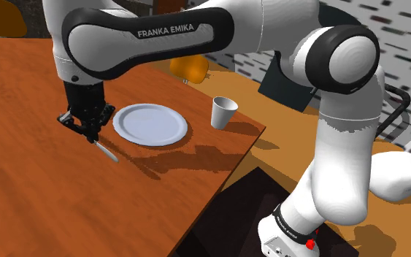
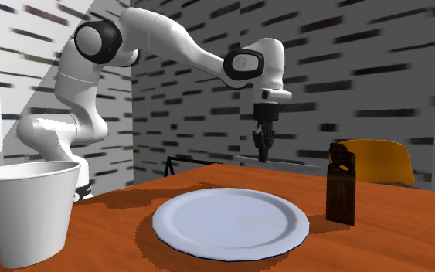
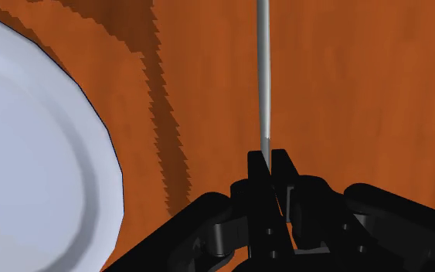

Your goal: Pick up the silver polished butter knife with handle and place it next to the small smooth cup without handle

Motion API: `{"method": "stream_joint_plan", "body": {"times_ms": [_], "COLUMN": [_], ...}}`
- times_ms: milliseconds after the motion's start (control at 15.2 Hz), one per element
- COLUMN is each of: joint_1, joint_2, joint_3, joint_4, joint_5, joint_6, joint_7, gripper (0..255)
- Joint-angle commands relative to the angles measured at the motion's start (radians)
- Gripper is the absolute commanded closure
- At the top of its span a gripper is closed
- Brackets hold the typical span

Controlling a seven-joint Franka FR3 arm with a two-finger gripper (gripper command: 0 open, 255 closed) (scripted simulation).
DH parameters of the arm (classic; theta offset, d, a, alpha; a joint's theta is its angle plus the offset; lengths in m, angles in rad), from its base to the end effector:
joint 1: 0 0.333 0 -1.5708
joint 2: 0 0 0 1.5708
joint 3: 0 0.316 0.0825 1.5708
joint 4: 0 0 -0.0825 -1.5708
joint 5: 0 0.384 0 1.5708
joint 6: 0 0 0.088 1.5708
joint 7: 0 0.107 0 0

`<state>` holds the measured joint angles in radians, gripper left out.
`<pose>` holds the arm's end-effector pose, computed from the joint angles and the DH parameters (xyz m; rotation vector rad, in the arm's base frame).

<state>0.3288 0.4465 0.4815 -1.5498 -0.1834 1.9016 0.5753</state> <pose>0.5016 0.4446 0.4113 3.1100 0.4103 -0.0809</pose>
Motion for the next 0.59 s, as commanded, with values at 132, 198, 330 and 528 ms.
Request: {"method": "stream_joint_plan", "body": {"times_ms": [132,198,330,528], "joint_1": [0.003,0.003,0.004,0.007], "joint_2": [-0.009,-0.011,-0.015,-0.020], "joint_3": [0.003,0.004,0.006,0.008], "joint_4": [0.043,0.053,0.074,0.108], "joint_5": [0.006,0.007,0.010,0.013], "joint_6": [-0.050,-0.063,-0.087,-0.125], "joint_7": [-0.003,-0.004,-0.006,-0.008], "gripper": [255,255,255,255]}}
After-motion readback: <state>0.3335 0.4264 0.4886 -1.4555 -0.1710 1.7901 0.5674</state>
